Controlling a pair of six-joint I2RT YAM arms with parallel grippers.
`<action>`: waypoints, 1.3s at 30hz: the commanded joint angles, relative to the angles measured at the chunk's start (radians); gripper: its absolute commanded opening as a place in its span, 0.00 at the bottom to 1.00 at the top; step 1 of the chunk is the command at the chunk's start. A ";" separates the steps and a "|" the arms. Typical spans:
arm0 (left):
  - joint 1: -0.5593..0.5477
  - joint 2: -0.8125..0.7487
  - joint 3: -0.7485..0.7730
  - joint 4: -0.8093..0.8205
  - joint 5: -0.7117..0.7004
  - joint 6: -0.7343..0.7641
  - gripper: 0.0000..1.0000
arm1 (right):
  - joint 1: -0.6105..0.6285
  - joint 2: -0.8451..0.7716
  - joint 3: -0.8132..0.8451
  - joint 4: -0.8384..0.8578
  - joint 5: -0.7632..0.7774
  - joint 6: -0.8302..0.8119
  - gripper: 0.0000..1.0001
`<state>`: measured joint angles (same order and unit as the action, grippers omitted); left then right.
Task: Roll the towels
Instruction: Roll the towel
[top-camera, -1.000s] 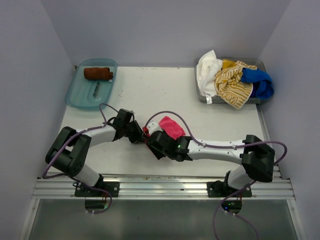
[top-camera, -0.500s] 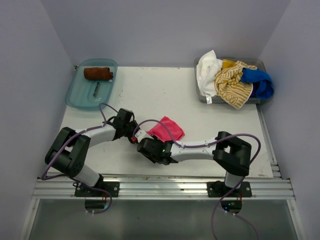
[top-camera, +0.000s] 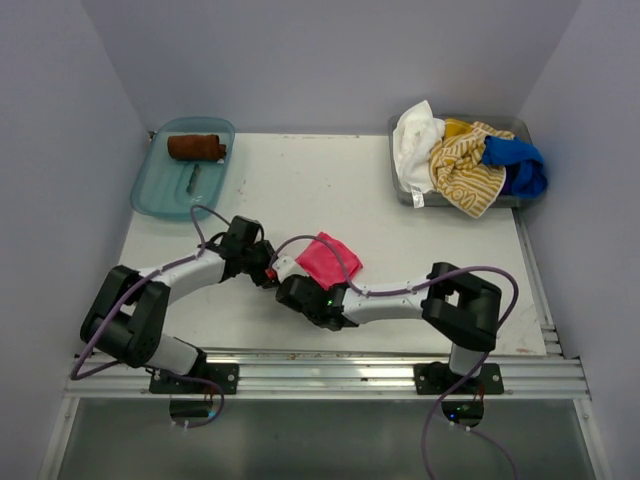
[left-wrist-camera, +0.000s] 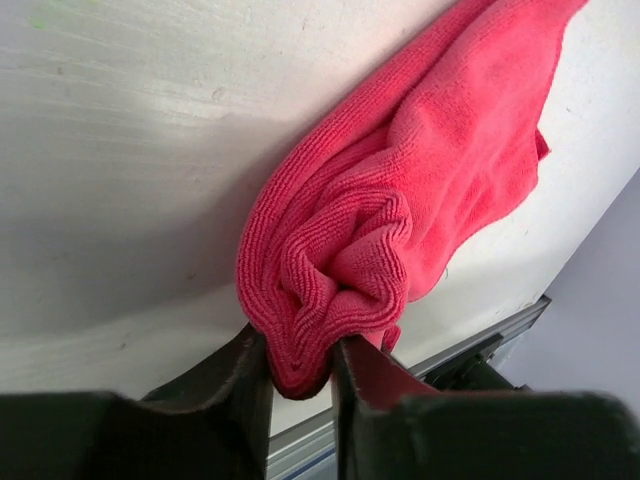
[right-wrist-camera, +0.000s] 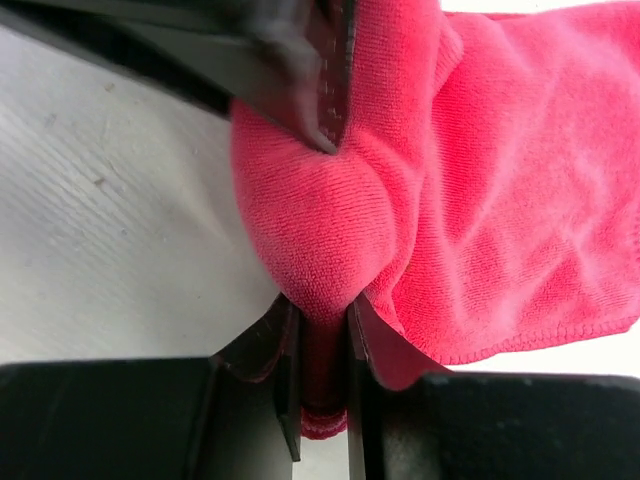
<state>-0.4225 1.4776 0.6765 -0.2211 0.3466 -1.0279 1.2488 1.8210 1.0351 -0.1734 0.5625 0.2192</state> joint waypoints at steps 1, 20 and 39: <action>0.030 -0.081 -0.014 -0.087 0.011 0.035 0.29 | -0.061 -0.066 -0.067 0.058 -0.195 0.089 0.05; 0.111 -0.246 0.026 -0.178 0.063 0.161 0.74 | -0.402 -0.163 -0.194 0.290 -1.050 0.341 0.00; -0.007 -0.203 0.078 -0.051 0.069 0.189 0.60 | -0.600 0.004 -0.326 0.652 -1.406 0.644 0.00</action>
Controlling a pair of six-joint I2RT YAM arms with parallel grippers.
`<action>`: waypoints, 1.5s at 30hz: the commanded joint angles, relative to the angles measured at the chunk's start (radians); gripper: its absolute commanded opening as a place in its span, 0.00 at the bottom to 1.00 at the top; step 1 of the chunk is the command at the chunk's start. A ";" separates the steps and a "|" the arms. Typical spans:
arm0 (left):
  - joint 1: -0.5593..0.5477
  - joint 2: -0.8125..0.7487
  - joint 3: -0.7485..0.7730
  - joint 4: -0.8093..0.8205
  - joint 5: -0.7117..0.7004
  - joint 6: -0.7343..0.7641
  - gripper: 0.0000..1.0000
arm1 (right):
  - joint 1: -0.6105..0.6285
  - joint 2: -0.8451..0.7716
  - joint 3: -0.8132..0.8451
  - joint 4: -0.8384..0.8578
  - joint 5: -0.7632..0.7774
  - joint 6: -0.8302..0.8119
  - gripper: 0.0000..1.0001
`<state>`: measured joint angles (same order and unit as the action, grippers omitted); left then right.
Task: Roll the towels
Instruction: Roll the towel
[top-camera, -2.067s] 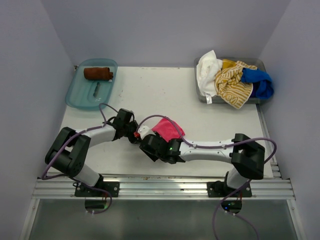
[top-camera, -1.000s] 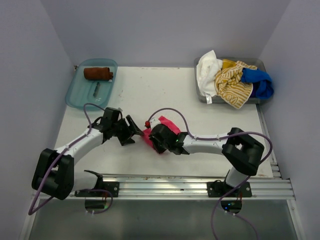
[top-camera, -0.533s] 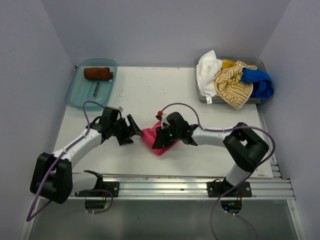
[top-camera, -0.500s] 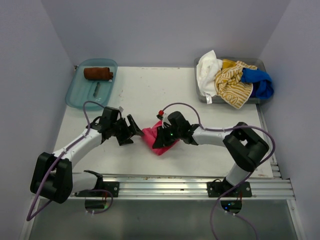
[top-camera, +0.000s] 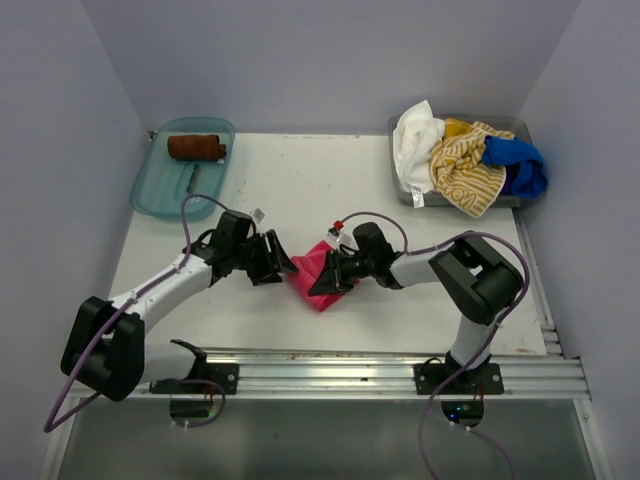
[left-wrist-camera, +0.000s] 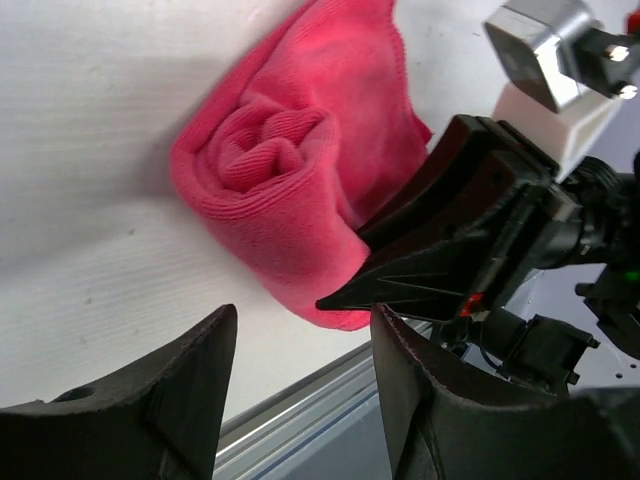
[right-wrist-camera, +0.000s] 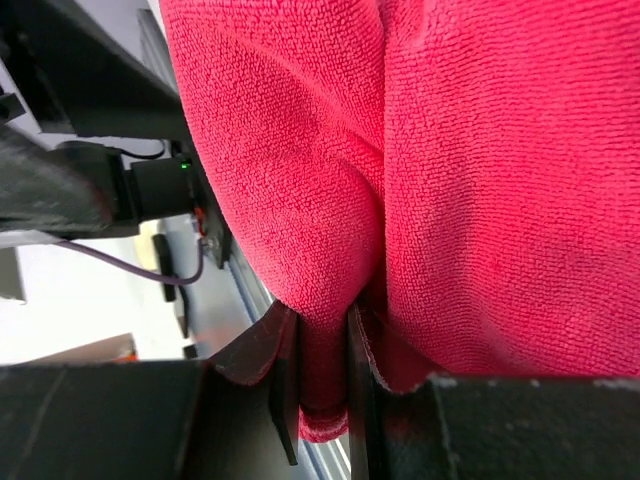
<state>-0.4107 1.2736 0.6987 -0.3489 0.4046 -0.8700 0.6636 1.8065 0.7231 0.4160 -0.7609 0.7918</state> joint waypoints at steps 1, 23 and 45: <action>-0.023 0.010 0.070 0.079 0.016 0.035 0.59 | -0.021 0.020 -0.008 0.052 -0.089 0.072 0.00; -0.074 0.308 0.154 0.243 0.011 0.052 0.50 | -0.081 0.022 0.061 -0.268 -0.072 -0.074 0.24; -0.074 0.463 0.211 0.113 -0.066 0.022 0.47 | 0.502 -0.308 0.357 -0.875 1.243 -0.572 0.58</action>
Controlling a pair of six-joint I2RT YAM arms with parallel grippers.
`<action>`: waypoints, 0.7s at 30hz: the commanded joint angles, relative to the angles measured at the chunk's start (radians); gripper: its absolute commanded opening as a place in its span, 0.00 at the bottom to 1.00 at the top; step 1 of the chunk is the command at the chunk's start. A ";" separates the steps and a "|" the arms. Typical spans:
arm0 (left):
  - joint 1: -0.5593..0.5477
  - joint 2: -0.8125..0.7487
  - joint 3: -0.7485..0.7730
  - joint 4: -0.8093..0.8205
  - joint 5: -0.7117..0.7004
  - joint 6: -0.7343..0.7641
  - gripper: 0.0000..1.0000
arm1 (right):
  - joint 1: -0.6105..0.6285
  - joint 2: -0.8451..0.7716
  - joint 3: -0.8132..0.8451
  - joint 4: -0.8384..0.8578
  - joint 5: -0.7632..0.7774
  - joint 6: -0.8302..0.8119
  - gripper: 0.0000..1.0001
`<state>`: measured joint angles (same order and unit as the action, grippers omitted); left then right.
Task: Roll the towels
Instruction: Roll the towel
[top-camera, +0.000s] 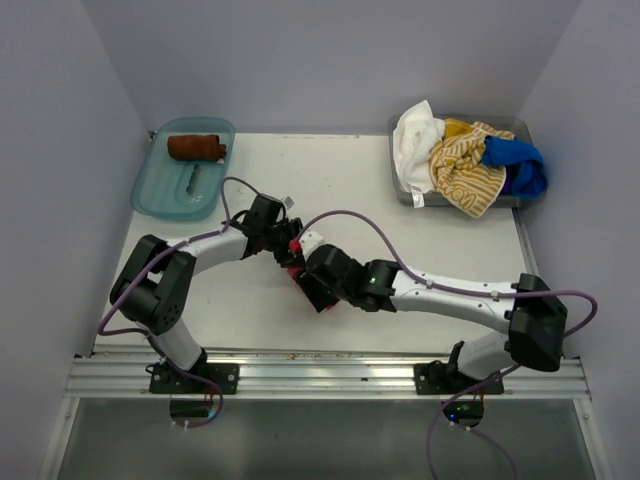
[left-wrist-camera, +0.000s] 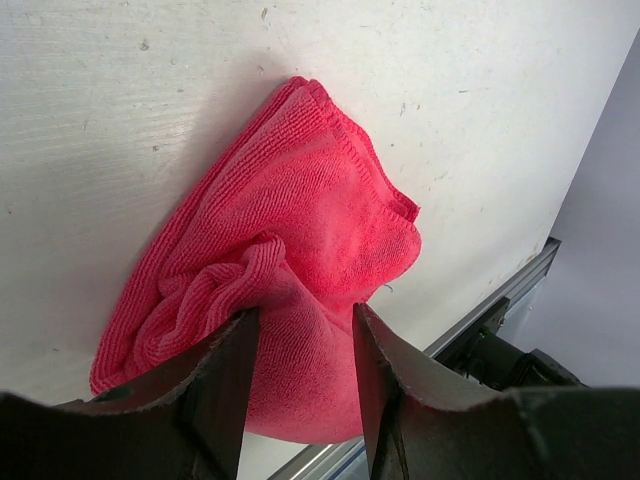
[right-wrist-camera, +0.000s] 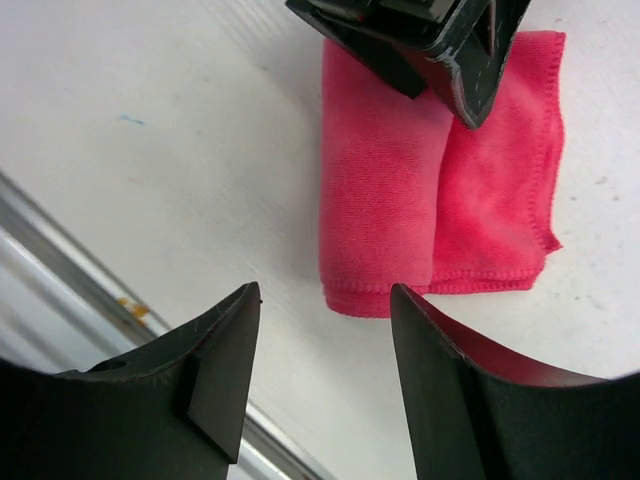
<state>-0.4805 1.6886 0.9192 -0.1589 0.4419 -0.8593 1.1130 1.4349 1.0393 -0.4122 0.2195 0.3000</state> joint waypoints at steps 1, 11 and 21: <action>-0.006 0.051 -0.006 -0.077 -0.103 0.009 0.47 | 0.067 0.084 0.050 -0.048 0.285 -0.088 0.58; -0.004 0.065 -0.002 -0.087 -0.100 0.000 0.47 | 0.146 0.251 0.102 0.015 0.400 -0.171 0.58; -0.006 0.071 0.007 -0.108 -0.098 -0.004 0.48 | 0.156 0.367 0.061 0.104 0.469 -0.184 0.44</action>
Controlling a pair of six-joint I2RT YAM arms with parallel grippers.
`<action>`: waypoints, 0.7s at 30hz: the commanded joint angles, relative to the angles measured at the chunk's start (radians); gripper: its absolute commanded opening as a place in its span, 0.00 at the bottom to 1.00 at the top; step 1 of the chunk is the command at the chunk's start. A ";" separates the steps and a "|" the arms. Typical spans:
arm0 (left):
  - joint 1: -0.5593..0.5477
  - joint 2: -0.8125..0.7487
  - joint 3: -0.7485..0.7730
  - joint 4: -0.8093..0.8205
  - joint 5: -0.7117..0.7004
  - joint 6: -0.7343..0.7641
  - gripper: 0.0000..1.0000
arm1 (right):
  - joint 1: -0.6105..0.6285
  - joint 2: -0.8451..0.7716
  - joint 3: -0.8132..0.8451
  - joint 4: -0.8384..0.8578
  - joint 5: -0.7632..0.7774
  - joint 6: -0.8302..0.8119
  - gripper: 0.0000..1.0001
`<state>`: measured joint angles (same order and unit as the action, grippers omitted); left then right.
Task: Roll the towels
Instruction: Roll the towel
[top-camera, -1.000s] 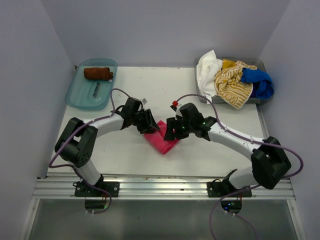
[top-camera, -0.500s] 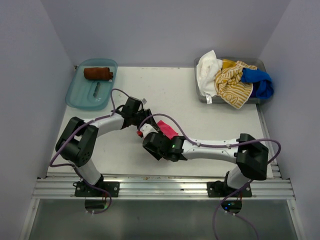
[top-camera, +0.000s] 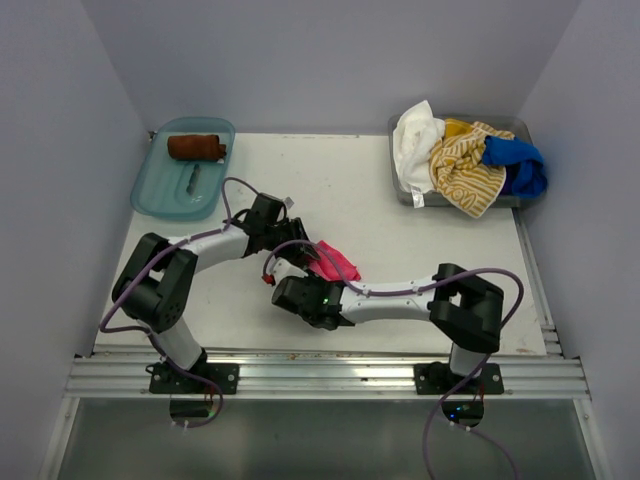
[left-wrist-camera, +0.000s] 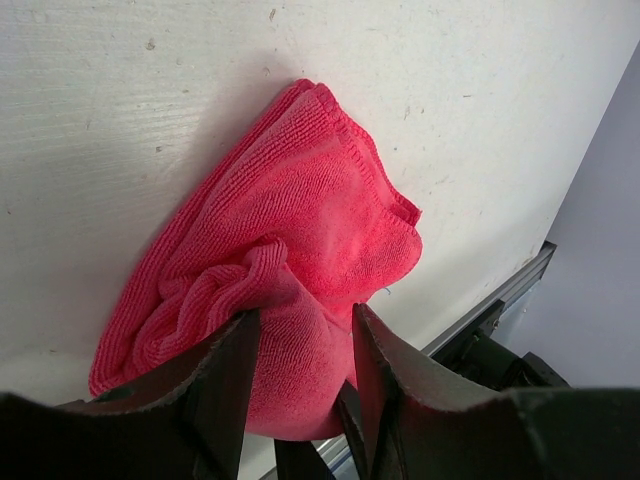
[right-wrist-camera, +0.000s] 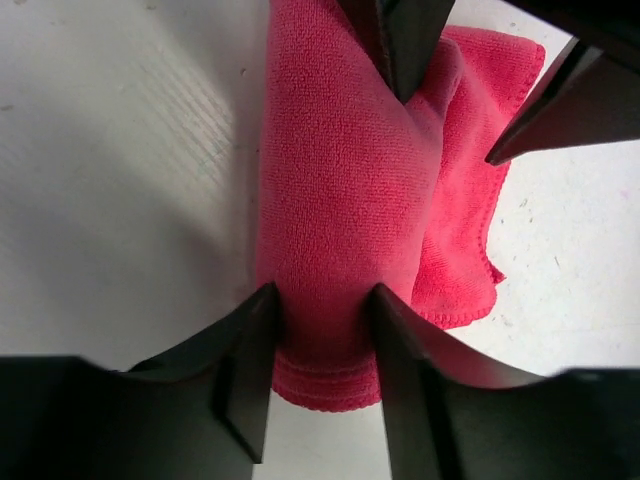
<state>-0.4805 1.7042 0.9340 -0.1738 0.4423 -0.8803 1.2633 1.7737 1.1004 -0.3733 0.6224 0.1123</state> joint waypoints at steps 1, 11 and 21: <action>-0.004 0.055 -0.006 -0.098 -0.096 0.018 0.48 | 0.005 0.035 -0.010 0.094 0.075 0.006 0.41; 0.016 -0.057 0.048 -0.206 -0.074 0.075 0.64 | -0.108 -0.088 -0.088 0.183 -0.283 0.095 0.08; 0.102 -0.258 0.068 -0.337 -0.059 0.132 0.87 | -0.307 -0.145 -0.166 0.277 -0.734 0.223 0.03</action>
<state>-0.3916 1.5078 0.9783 -0.4210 0.3923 -0.7940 0.9844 1.6249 0.9581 -0.1204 0.0772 0.2638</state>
